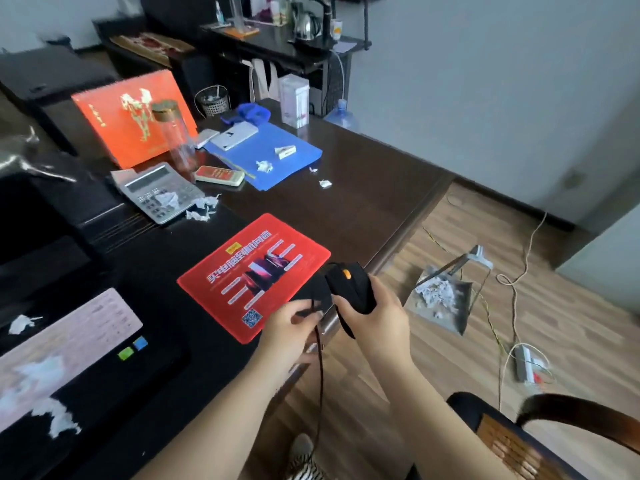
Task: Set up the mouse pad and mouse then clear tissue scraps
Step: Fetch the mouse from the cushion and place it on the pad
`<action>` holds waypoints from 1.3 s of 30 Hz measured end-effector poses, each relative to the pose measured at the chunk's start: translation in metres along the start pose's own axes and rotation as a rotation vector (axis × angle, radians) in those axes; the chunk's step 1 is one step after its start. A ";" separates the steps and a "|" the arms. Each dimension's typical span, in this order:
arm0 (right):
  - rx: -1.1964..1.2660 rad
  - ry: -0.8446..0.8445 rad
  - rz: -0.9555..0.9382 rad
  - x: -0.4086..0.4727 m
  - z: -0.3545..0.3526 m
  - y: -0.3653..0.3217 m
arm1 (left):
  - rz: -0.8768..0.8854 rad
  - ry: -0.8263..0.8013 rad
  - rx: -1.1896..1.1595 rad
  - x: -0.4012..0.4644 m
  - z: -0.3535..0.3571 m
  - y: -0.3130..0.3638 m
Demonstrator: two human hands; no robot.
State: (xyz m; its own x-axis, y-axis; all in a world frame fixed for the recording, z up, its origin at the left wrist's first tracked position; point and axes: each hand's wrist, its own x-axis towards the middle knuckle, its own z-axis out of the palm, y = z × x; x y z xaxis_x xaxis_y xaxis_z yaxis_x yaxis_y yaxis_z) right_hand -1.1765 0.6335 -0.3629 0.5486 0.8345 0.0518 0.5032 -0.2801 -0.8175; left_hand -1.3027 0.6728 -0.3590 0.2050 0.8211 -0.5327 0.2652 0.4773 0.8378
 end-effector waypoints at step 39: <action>-0.555 -0.914 -1.000 0.200 0.169 0.011 | -0.354 0.875 0.037 0.168 -0.061 0.006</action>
State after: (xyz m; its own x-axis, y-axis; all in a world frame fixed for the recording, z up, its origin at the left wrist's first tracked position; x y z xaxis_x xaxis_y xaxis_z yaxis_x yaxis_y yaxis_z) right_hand -1.1746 0.8774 -0.4585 -0.6753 0.7316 -0.0940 0.7147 0.6176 -0.3283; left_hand -1.3239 0.8329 -0.4363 -0.6693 0.5808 -0.4634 0.2095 0.7459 0.6323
